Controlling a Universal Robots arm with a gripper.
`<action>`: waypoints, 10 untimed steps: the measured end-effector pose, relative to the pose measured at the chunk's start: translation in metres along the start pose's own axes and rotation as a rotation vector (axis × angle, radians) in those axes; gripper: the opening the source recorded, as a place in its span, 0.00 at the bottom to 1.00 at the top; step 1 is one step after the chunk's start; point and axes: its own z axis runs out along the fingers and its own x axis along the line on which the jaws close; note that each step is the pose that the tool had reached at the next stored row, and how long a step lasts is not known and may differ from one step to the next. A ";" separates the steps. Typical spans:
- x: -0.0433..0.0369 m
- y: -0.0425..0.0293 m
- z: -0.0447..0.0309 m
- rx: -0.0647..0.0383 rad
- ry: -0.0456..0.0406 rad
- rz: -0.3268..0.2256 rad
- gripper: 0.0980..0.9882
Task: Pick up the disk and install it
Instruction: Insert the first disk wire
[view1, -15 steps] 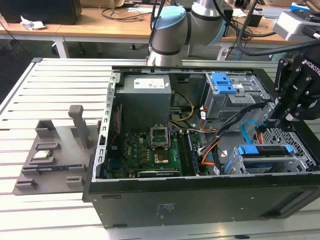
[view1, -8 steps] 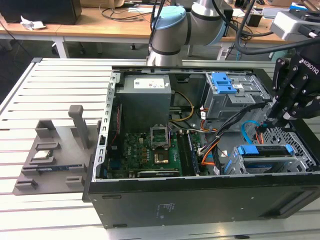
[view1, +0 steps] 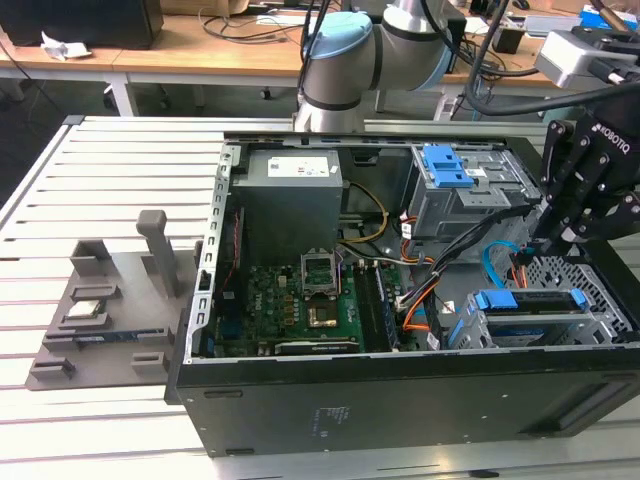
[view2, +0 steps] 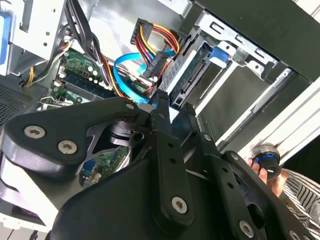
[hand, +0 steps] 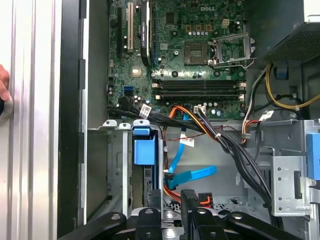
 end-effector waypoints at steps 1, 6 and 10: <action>-0.0019 -0.0006 0.0010 0.000 0.0017 0.000 0.23; -0.0222 -0.0099 0.0137 0.000 0.0176 0.001 0.23; -0.0250 -0.0136 0.0225 0.000 0.0370 0.003 0.23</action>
